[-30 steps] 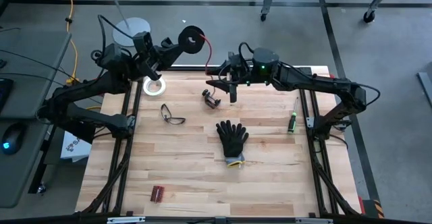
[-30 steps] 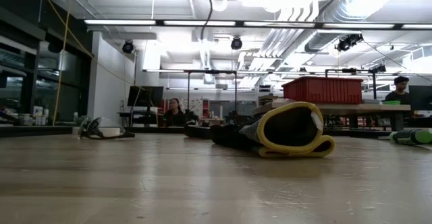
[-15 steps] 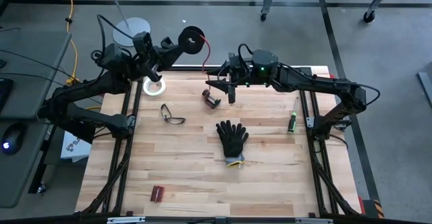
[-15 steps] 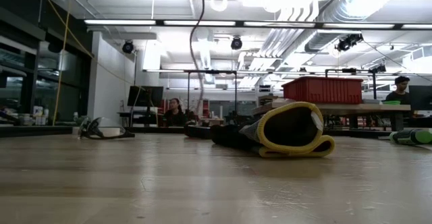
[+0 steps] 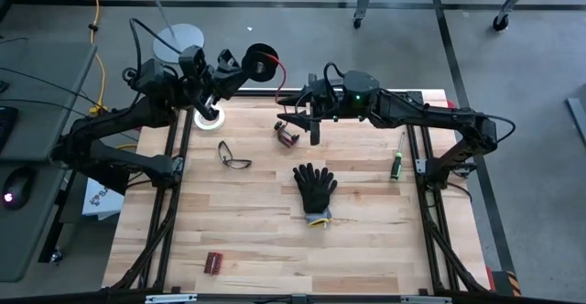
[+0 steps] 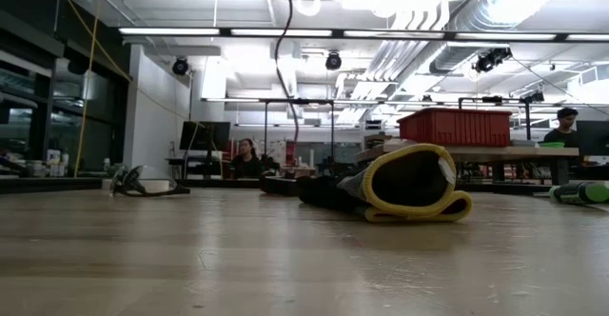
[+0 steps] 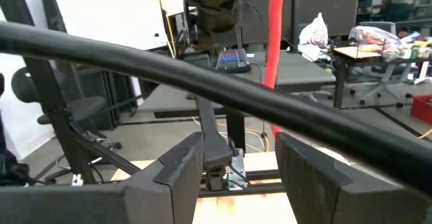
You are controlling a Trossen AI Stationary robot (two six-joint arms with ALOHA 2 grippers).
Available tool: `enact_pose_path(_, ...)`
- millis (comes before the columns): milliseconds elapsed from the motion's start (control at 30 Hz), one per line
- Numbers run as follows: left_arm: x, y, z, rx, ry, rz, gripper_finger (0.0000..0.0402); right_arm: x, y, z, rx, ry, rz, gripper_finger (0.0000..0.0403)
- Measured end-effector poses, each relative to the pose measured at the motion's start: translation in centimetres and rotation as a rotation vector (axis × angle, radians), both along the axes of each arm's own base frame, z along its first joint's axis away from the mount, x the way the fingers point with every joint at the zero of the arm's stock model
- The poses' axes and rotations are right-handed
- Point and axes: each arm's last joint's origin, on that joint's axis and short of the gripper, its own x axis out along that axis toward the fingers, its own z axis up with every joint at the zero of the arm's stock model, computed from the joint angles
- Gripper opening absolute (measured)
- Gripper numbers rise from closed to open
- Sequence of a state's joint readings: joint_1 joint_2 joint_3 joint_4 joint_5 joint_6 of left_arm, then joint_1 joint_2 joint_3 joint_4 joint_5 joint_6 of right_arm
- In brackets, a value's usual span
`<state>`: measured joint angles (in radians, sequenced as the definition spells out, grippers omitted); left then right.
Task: Coil cords
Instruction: Coil the orange wire onto the spool
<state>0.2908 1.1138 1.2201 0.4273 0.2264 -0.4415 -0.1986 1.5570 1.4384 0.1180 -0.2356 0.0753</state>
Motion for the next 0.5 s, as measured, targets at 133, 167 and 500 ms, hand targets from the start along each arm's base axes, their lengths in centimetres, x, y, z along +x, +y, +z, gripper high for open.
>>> enact_pose_path(133, -0.6, 0.2, 0.2, 0.033, 0.002, 0.025, 0.0000, 0.0, -0.1, 0.0, 0.031, 0.001, -0.003, 0.0179)
enact_pose_path(167, -0.7, 0.2, 0.3, 0.036, 0.000, 0.028, 0.0000, 0.0, -0.2, 0.0, 0.046, 0.001, -0.005, 0.0179)
enact_pose_path(500, -1.7, 0.8, 0.6, 0.063, -0.005, 0.023, 0.0000, 0.0, -0.4, 0.1, 0.055, -0.007, -0.077, 0.0179)
